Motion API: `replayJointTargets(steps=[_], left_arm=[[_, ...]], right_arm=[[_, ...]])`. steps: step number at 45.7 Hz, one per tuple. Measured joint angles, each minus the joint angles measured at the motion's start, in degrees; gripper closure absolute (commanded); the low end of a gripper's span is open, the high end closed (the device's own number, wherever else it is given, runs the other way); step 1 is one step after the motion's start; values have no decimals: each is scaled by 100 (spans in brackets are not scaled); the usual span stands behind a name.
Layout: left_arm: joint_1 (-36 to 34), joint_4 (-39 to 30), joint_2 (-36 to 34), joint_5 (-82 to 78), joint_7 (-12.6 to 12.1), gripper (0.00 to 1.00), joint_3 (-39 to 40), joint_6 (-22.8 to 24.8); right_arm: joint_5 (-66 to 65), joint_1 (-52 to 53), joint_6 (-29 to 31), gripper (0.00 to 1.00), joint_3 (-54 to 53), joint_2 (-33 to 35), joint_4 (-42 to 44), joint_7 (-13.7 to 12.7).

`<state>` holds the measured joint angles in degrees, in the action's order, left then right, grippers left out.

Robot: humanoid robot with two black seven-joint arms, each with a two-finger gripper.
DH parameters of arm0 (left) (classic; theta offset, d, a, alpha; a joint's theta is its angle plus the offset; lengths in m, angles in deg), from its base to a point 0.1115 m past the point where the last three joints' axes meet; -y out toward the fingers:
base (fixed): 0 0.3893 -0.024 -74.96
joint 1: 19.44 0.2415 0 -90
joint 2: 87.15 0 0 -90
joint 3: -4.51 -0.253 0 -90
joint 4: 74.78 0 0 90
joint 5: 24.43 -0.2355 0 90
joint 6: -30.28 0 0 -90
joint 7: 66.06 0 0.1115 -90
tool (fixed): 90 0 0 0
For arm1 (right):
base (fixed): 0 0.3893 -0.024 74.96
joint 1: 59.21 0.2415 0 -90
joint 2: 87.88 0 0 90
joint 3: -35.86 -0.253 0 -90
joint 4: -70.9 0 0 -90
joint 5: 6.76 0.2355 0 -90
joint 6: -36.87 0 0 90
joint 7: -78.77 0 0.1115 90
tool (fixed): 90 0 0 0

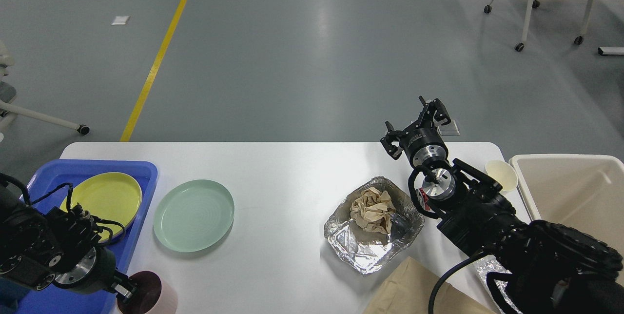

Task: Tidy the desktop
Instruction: 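Grasp the pink mug with the left gripper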

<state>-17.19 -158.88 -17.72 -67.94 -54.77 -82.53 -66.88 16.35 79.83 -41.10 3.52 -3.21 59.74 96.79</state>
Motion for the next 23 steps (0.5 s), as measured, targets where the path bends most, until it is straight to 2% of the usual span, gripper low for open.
replayJointTargets(steps=[8,23], left_arm=[[0,2,1,0,28,99,30,55],[-87,-59,-32,0,100,100,251,198]], right_arm=[[0,0,0,0,0,-1,0,0],[0,-2,0,0,0,-1,1,0]])
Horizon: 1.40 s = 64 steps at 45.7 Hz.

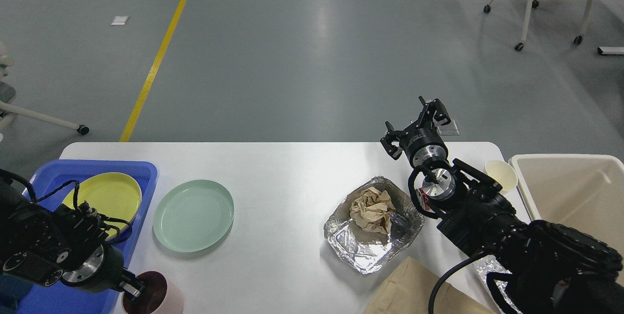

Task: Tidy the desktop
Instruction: 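Grasp the pink mug with the left gripper, then lower the pink mug onto the blue tray beside the yellow plate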

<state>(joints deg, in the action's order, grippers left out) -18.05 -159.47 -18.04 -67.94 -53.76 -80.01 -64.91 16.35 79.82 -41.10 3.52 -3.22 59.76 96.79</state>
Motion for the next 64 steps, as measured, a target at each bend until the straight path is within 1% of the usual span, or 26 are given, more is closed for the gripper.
replayJointTargets(steps=[6,10,14,18,20,26,30,34,40,44,54,59,64], left_arm=[[-230,-132,-59,0,15,100,98,112],[-550,-210,-130,0,128,100,130,486],[-960,-237,-239,0,448,100,166,1078],[-1472,-241,-361,0,848,100,181,1824],[-1703,-242,-437,0,994,100,182,2168],[-2432,-242,-744,-5,1339,100,187,3107],[-2828,-242,-961,-8,1493,100,173,3474],[-3238,-240,-1221,-10,1560,100,90,3850],[-3767,-220,-1493,-38,1579,100,-116,4299],[-4093,-209,-1655,-72,1616,100,-309,4457],[-4756,-112,-1843,-93,1770,100,-869,4631],[-5177,-102,-1902,-89,1785,100,-938,4978],[-5607,-102,-1960,-8,1786,100,-781,5400]], right_arm=[[0,0,0,0,0,0,0,0],[0,0,0,0,0,3,0,0],[0,0,0,0,0,4,1,0],[0,0,1,0,0,4,0,0],[0,0,1,0,0,4,0,0],[0,0,3,0,1,1,0,0],[0,0,3,0,1,-1,-1,0],[0,0,3,0,1,-1,-1,0],[0,0,3,0,1,2,-2,0],[0,0,3,0,1,6,-2,0],[0,0,3,0,1,3,-2,0],[0,1,2,0,1,-1,-2,0],[0,1,1,0,0,0,-2,0]])
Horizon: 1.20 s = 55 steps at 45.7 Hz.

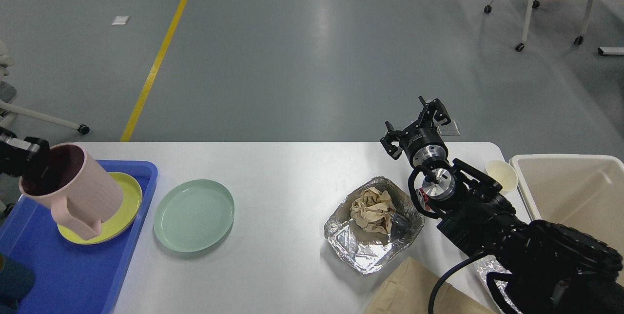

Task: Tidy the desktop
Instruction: 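Lower the pink mug onto the blue tray beside the yellow plate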

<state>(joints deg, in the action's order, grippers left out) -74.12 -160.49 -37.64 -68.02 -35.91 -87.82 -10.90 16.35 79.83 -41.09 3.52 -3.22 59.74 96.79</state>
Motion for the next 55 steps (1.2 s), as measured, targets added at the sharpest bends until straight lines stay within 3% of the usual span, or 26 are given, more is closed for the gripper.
replayJointTargets(steps=[9,14,26,36,47,55], left_arm=[[-7,22,-1,114,-36,100,49,200],[499,287,-6,132,-42,100,-147,-295],[2585,1207,-39,319,-86,100,-292,-2117],[4041,1673,-49,393,-98,100,-260,-3132],[5496,2228,-100,404,-106,100,36,-3988],[6368,2691,-107,404,-125,98,627,-4127]], right_arm=[[0,1,0,0,0,2,0,0],[0,2,0,0,0,2,0,0],[0,2,0,0,0,0,0,0],[0,2,0,0,0,1,0,0],[0,1,0,0,0,1,0,0],[0,2,0,0,0,1,0,0]])
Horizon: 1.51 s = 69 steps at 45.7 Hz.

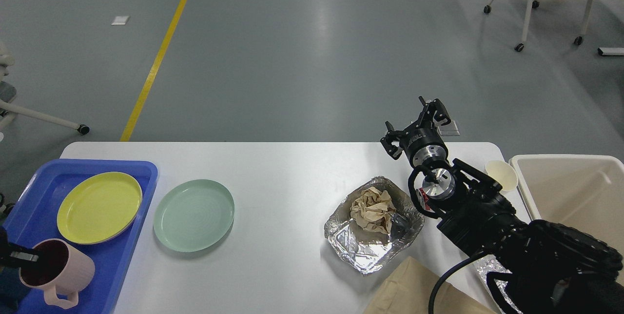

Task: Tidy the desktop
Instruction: 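Lower the pink mug onto the blue tray beside the yellow plate, then release the mug and raise the left gripper away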

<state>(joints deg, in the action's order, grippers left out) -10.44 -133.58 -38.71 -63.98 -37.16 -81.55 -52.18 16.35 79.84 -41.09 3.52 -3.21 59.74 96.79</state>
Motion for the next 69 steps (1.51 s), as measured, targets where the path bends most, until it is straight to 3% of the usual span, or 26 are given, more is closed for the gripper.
replayJointTargets(steps=[6,15,22,26,29,36,42,60,69], left_arm=[[365,205,29,0,-114,91,284,-6],[519,240,59,0,-189,67,370,-8],[497,240,47,-14,-181,43,380,5],[429,231,11,-22,-164,21,378,48],[355,195,-22,-29,-157,15,364,80],[-97,0,-190,-36,-135,12,323,272],[-757,-321,-394,-36,-116,11,314,744],[-3698,-1653,-497,432,-94,11,358,3226],[-4598,-1964,-20,886,-103,11,464,4018]], right_arm=[[0,0,0,0,0,0,0,0],[0,0,0,0,0,1,0,0],[0,0,0,0,0,1,0,0],[0,-1,0,0,0,1,0,0],[0,-2,0,0,0,1,0,0],[0,-2,0,0,0,1,0,0],[0,-5,0,0,0,1,0,0],[0,-5,0,0,0,3,0,0],[0,-4,0,0,0,1,3,0]])
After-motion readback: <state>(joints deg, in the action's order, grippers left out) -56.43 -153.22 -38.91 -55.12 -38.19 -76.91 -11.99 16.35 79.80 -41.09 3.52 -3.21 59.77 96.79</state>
